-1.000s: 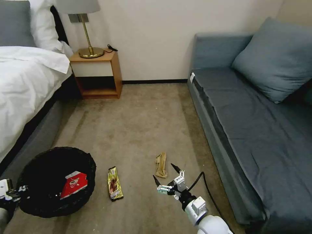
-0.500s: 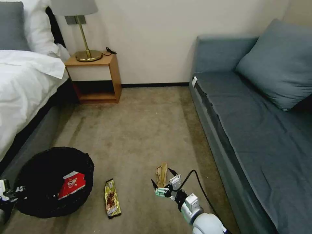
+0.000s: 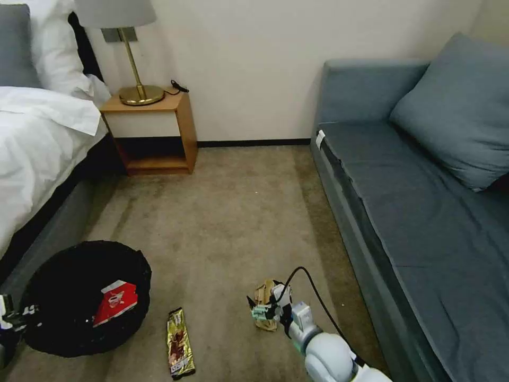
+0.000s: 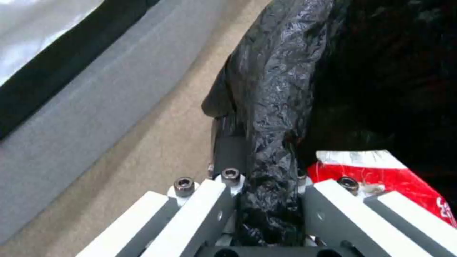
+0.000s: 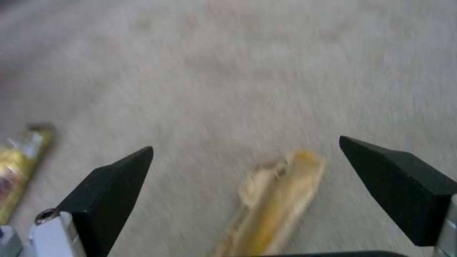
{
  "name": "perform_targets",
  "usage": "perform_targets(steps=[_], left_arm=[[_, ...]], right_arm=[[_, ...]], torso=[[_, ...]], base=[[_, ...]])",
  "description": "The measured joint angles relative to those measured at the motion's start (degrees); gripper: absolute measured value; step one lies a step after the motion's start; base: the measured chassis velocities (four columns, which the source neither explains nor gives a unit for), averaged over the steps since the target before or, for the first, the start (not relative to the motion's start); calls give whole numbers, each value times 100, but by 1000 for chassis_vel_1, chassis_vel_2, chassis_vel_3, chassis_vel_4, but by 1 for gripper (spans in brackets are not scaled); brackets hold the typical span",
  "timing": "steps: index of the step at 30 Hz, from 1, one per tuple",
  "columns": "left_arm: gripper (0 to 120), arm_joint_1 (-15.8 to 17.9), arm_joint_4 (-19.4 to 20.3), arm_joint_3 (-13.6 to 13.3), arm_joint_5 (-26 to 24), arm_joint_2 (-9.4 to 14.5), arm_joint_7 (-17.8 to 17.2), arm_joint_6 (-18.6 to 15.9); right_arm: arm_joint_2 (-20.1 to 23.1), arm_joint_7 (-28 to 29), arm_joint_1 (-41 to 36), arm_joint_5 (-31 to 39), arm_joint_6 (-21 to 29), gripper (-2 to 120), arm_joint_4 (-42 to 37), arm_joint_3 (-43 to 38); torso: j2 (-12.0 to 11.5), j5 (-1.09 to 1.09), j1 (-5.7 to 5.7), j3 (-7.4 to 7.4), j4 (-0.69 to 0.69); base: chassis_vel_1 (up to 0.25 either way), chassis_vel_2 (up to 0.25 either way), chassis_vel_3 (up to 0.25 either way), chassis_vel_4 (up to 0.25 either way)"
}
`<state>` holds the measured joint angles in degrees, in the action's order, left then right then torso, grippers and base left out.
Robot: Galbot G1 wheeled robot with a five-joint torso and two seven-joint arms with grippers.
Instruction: Pick up the trash bin, then pick up the garbage on the floor and place it into the trash bin.
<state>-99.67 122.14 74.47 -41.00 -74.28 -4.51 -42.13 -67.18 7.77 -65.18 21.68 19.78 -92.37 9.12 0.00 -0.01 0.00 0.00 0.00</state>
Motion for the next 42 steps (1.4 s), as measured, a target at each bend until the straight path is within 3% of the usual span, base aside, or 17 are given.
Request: perform_targets(steps=[5, 13, 19, 20, 30, 35, 42], left_arm=[[2, -13, -17, 24, 1, 0, 0, 6], [2, -19, -15, 30, 4, -8, 0, 9], [2, -34, -10, 64, -12, -20, 1, 14], [2, -37, -9, 65, -17, -25, 0, 16], [2, -39, 42, 52, -19, -32, 1, 20], [2, -52, 43, 53, -20, -35, 1, 25], [2, -48, 41, 46, -22, -35, 1, 31]], right_arm=[[-281, 262, 484, 591, 756, 100, 537, 188], [-531, 404, 830, 852, 1188, 100, 1108, 398], [-622, 488, 912, 845, 1283, 82, 1352, 455], [-619, 488, 906, 839, 1277, 74, 1364, 456], [-646, 482, 881, 774, 1226, 42, 1435, 443], [-672, 448, 870, 709, 1202, 19, 1468, 428], [-670, 424, 838, 682, 1147, 0, 1461, 352]], torso=[[0, 0, 0, 0, 0], [0, 1, 0, 0, 0], [0, 0, 0, 0, 0], [0, 1, 0, 0, 0], [0, 0, 0, 0, -1], [0, 1, 0, 0, 0], [0, 1, 0, 0, 0]], base=[[0, 0, 0, 0], [0, 0, 0, 0], [0, 0, 0, 0], [0, 0, 0, 0], [0, 0, 0, 0], [0, 0, 0, 0], [0, 0, 0, 0]])
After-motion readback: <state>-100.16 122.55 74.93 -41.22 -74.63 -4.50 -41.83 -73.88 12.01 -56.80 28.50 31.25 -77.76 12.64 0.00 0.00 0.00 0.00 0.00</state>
